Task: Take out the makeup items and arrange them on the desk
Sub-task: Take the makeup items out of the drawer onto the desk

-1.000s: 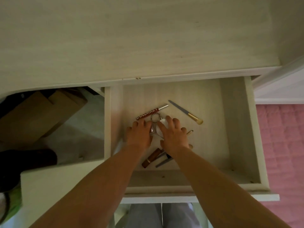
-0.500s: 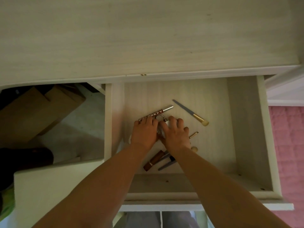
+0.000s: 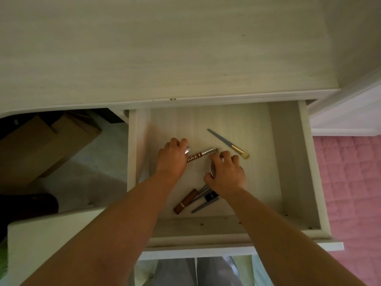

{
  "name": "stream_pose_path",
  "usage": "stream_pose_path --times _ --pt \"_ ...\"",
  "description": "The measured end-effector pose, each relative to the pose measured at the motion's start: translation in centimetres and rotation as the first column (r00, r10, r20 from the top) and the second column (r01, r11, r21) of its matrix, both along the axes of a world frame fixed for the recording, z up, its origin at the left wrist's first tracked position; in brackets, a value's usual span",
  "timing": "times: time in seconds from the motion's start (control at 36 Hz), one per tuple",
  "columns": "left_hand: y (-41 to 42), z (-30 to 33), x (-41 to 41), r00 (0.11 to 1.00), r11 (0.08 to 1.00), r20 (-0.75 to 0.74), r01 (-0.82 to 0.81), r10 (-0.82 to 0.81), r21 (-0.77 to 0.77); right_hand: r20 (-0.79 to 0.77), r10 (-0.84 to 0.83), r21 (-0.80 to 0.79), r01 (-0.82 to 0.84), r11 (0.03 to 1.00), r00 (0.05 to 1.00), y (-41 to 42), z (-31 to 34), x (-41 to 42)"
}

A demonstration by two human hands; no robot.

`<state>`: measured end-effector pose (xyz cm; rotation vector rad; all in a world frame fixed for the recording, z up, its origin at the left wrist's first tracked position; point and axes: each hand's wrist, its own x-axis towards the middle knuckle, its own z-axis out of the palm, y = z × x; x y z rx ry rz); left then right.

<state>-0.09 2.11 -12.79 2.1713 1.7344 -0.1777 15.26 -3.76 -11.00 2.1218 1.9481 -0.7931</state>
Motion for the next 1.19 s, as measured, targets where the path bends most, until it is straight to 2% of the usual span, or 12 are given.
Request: stream_pose_path --times 0.08,0.19,0.36,0.44,0.53,0.61,0.69,0.78,0.86,1.0,1.14,1.19 --pt "0.2 -0.8 0.3 0.994 0.998 -0.087 0.058 -0.059 -0.024 0.021 0.004 -0.008 -0.004 1.0 1.0 0.2 -0.2 0.1" --pt "0.2 -1.8 0.6 0.986 0.982 -0.071 0.141 -0.151 -0.129 0.053 0.028 -0.029 -0.026 0.999 0.998 0.4 -1.0 0.0" --pt "0.2 -2.0 0.7 0.974 0.979 -0.093 0.202 -0.204 -0.038 0.096 0.1 -0.085 -0.092 0.992 0.99 0.8 -2.4 -0.6" --pt "0.9 -1.7 1.1 0.963 0.971 -0.134 0.224 -0.233 -0.079 0.086 0.096 -0.084 -0.089 0.992 0.992 1.2 -2.5 -0.7" --pt "0.9 -0.6 1.2 0.986 0.978 -0.077 0.135 -0.149 -0.162 0.057 0.087 -0.089 -0.082 0.993 0.995 1.3 -1.7 -0.6" --pt "0.3 1.0 1.3 0.989 0.949 0.104 -0.067 0.103 -0.307 0.008 0.049 -0.066 -0.048 0.997 0.999 1.0 0.3 -0.3" --pt "-0.6 3.4 1.4 0.899 0.865 0.267 -0.198 0.347 -0.46 -0.03 0.03 -0.027 -0.031 0.999 0.999 0.8 2.9 -0.1" --pt "-1.7 6.3 1.1 0.817 0.827 0.347 -0.254 0.461 -0.501 -0.07 0.02 0.014 -0.019 1.0 0.997 0.7 5.9 -0.1" --pt "-2.7 9.0 0.6 0.685 0.786 0.445 -0.316 0.576 -0.531 -0.117 0.017 0.068 -0.009 0.998 0.993 0.5 8.8 0.1" --pt "-2.2 14.7 -0.4 0.493 0.773 0.596 -0.396 0.634 -0.495 -0.17 0.084 0.189 -0.051 0.981 0.982 2.0 13.6 0.1" --pt "1.3 19.2 -1.8 0.239 0.732 0.735 -0.492 0.635 -0.472 -0.215 0.104 0.314 -0.032 0.949 0.971 6.3 17.6 -1.6" --pt "3.0 20.4 -2.4 0.228 0.74 0.757 -0.502 0.613 -0.448 -0.256 0.09 0.348 0.005 0.938 0.962 8.2 18.4 -2.6"
